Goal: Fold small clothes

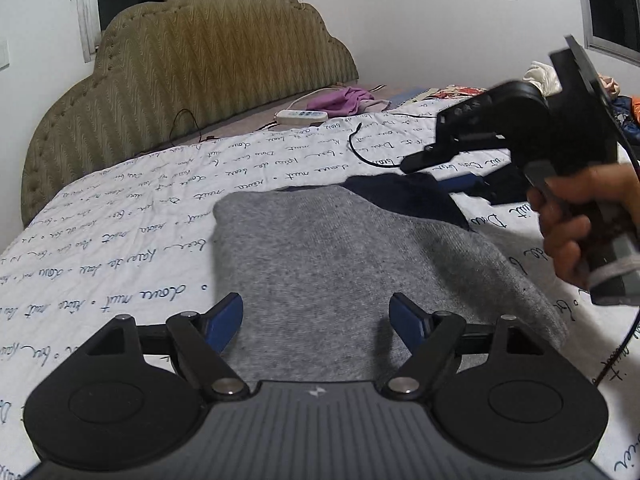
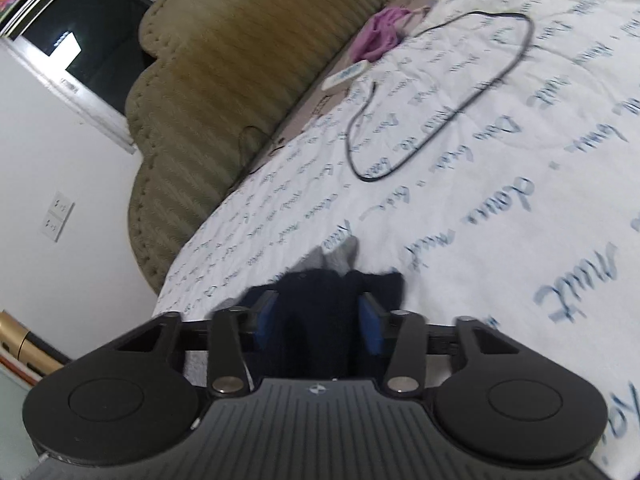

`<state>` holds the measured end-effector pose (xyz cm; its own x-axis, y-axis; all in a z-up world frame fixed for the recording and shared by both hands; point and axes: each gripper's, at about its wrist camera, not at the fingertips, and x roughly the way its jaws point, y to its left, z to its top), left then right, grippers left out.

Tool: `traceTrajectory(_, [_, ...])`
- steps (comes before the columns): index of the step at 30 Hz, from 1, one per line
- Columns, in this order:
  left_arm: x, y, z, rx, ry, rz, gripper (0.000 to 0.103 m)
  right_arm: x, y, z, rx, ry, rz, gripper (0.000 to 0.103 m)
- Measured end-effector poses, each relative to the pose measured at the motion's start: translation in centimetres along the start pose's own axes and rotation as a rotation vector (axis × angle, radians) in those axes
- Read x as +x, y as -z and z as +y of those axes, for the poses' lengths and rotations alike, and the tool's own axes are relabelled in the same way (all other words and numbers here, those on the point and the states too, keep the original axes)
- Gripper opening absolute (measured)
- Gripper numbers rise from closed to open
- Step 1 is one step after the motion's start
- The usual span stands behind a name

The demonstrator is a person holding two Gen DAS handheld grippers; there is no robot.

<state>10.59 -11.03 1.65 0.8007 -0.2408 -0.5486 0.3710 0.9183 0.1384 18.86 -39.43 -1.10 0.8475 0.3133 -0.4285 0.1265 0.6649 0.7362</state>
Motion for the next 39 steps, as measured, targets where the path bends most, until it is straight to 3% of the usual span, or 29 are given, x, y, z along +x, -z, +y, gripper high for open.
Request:
traceTrajectory(6, [0.5, 0.6, -0.6, 0.023, -0.018, -0.017, 0.080, 2.1, -0.9, -0.1, -0.043, -0.066, 0.093, 0.033])
traceTrajectory(8, [0.6, 0.7, -0.6, 0.022, -0.019, -0.019, 0.080, 2.6, -1.1, -0.2, -0.059, -0.015, 0.091, 0.029])
traceTrajectory(9, [0.5, 0.6, -0.6, 0.022, -0.019, -0.020, 0.080, 2.7, -1.2, -0.1, -0.067, -0.001, 0.084, 0.014])
traceTrajectory(10, [0.4, 0.6, -0.6, 0.022, -0.018, -0.023, 0.080, 2.5, -1.2, 0.1, -0.079, 0.017, 0.069, 0.011])
traceTrajectory(15, [-0.4, 0.1, 0.4, -0.021, 0.005, -0.061, 0.084, 0.0, -1.1, 3.6, -0.281, 0.158, -0.096, 0.009])
traceTrajectory(16, [-0.2, 0.1, 0.5, -0.029, 0.016, -0.049, 0.084, 0.1, -1.0, 4.2, -0.333, 0.206, -0.107, 0.009])
traceTrajectory(18, [0.4, 0.2, 0.6, -0.043, 0.031, -0.010, 0.084, 1.4, -0.8, 4.7, -0.397, 0.261, -0.047, 0.009])
traceTrajectory(20, [0.7, 0.4, 0.7, -0.052, 0.039, 0.019, 0.084, 2.6, -0.5, 4.4, -0.406, 0.283, 0.014, 0.014])
traceTrajectory(21, [0.7, 0.5, 0.7, -0.052, 0.039, 0.022, 0.084, 2.6, -0.2, 4.4, -0.407, 0.300, 0.003, 0.026])
traceTrajectory(23, [0.7, 0.5, 0.8, -0.047, 0.038, 0.025, 0.084, 1.2, 0.1, 4.6, -0.389, 0.317, -0.047, 0.038])
traceTrajectory(27, [0.6, 0.6, 1.2, -0.062, 0.047, 0.031, 0.084, -2.6, 2.1, 6.4, -0.428, 0.282, -0.090, 0.039])
traceTrajectory(30, [0.6, 0.7, 1.1, -0.064, 0.046, 0.038, 0.084, -4.0, 4.6, 8.1, -0.525, 0.240, -0.022, 0.042])
traceTrajectory(31, [0.5, 0.7, 1.1, -0.064, 0.045, 0.039, 0.084, -3.8, 5.3, 8.3, -0.558, 0.241, 0.016, 0.047])
traceTrajectory(33, [0.5, 0.8, 1.0, -0.062, 0.044, 0.046, 0.084, -2.7, 6.4, 8.5, -0.619, 0.301, 0.076, 0.050])
traceTrajectory(35, [0.3, 0.8, 1.0, -0.063, 0.044, 0.053, 0.084, -1.9, 6.9, 8.1, -0.641, 0.407, 0.081, 0.053])
traceTrajectory(36, [0.1, 0.8, 1.0, -0.062, 0.046, 0.053, 0.084, -2.1, 6.8, 8.0, -0.618, 0.414, 0.072, 0.057])
traceTrajectory(39, [-0.2, 1.1, 1.1, -0.061, 0.044, 0.055, 0.084, -4.1, 7.4, 8.7, -0.578, 0.368, 0.022, 0.056])
